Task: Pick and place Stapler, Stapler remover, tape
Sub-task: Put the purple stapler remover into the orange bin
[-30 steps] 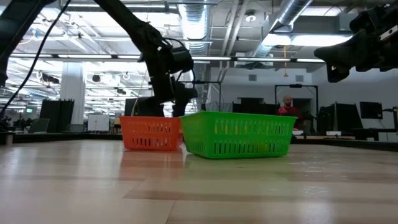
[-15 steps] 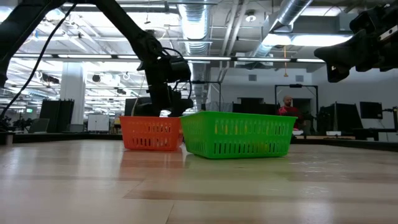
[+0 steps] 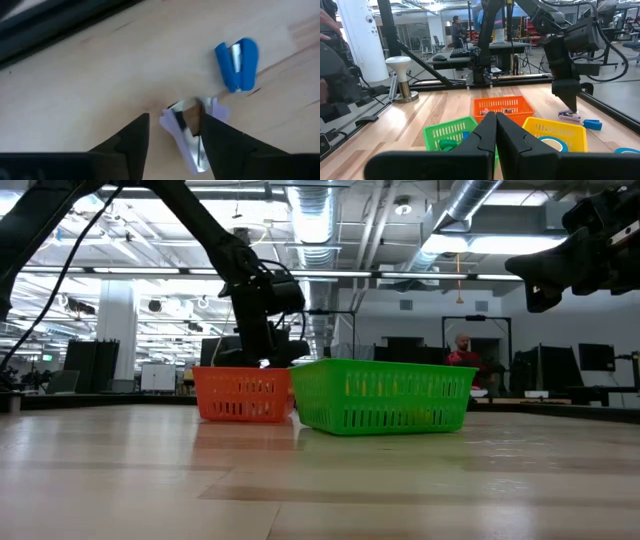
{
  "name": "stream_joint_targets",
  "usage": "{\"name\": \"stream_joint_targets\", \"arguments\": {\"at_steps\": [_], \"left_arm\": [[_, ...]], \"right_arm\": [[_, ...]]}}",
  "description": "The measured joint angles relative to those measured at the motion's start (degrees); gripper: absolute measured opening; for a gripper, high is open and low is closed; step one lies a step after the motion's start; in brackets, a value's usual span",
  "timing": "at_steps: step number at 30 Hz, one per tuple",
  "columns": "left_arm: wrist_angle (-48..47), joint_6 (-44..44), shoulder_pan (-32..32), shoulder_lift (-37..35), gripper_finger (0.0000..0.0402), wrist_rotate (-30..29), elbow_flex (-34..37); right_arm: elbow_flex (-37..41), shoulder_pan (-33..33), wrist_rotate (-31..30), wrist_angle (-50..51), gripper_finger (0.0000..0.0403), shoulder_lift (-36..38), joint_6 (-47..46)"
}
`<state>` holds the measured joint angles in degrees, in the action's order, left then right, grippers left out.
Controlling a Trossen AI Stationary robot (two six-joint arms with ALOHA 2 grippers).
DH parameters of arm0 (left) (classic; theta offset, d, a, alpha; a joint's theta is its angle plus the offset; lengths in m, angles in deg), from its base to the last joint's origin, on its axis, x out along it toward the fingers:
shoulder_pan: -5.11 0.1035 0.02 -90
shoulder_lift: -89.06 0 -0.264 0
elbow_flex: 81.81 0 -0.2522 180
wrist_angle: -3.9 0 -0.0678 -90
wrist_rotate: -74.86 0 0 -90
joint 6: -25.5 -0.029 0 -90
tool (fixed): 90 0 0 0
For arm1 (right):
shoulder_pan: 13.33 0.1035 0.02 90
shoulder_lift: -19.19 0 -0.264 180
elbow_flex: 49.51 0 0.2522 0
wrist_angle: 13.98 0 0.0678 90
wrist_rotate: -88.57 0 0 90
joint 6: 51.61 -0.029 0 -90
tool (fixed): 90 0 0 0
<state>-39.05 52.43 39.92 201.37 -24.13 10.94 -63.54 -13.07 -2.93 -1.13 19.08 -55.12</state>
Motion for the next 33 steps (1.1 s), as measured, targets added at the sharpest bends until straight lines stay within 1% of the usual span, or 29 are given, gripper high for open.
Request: {"name": "stream_joint_targets", "arguments": {"at_steps": [12,21,33], "left_arm": [[0.7,0.5,0.0,0.0,0.0144,0.0,0.2],[0.7,0.4,0.2,0.0,0.0075,1.8,0.2],[0.7,0.4,0.2,0.0,0.0008,1.9,0.2]], "right_arm": [[0.0,0.0,0.0,0.0,0.0001,0.0,0.0],[0.0,0.0,0.0,0.0,0.0001,0.0,0.0],[0.0,0.0,0.0,0.0,0.0001,0.0,0.0]]}}
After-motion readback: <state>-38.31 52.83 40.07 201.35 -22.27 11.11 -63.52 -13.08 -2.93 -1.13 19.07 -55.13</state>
